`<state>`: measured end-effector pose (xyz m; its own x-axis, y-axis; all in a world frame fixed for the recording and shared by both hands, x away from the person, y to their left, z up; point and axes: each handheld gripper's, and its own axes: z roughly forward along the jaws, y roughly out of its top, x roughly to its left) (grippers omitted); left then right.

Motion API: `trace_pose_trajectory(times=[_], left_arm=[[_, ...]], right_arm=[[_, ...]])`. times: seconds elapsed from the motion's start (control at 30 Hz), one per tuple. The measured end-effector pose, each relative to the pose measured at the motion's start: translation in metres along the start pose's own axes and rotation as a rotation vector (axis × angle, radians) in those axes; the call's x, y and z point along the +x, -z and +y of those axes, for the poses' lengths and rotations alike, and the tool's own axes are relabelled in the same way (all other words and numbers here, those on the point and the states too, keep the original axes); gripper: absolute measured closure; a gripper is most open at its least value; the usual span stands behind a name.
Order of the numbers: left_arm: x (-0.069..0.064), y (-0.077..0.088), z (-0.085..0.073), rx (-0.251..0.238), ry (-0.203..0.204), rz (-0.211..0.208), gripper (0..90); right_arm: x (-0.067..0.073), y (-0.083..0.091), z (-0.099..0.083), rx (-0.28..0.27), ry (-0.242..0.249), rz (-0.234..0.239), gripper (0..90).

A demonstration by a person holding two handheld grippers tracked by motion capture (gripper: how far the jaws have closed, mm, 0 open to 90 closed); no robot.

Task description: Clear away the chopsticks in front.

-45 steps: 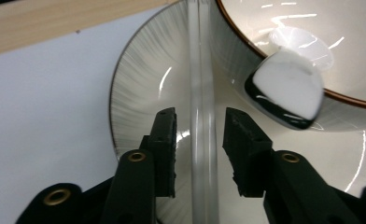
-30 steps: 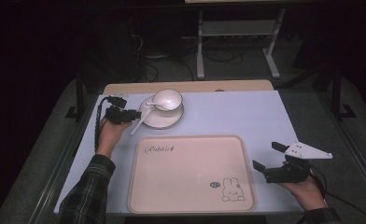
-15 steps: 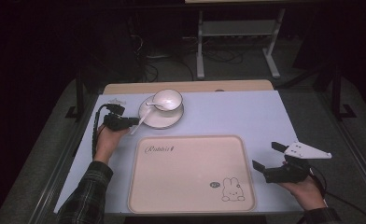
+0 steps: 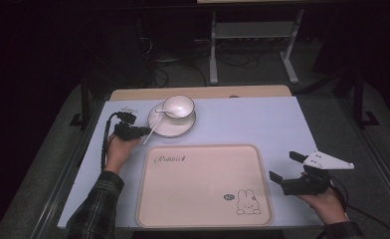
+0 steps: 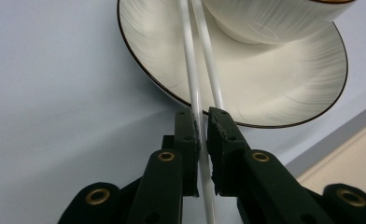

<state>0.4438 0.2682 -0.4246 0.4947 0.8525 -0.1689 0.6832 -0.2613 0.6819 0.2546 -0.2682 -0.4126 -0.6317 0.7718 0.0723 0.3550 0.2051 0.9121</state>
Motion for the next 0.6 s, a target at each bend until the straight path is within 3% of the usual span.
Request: trace_pose_trajectory(times=[0.17,0.37,0.6], left_arm=[[0.0000,-0.0027,0.0000,0.000,0.009,-0.010,82.3],[0.0021,-0.0009,0.0000,-0.004,0.035,0.027,85.3],[0.0032,0.0063,-0.0013,-0.035,0.040,0.034,86.0]], right_arm=[[0.0002,0.0002,0.0000,-0.001,-0.001,0.001,0.0],[0.0000,0.0002,-0.0001,0.000,0.000,0.000,0.0],[-0.0001,0.0005,0.0000,-0.001,-0.003,0.000,0.0]])
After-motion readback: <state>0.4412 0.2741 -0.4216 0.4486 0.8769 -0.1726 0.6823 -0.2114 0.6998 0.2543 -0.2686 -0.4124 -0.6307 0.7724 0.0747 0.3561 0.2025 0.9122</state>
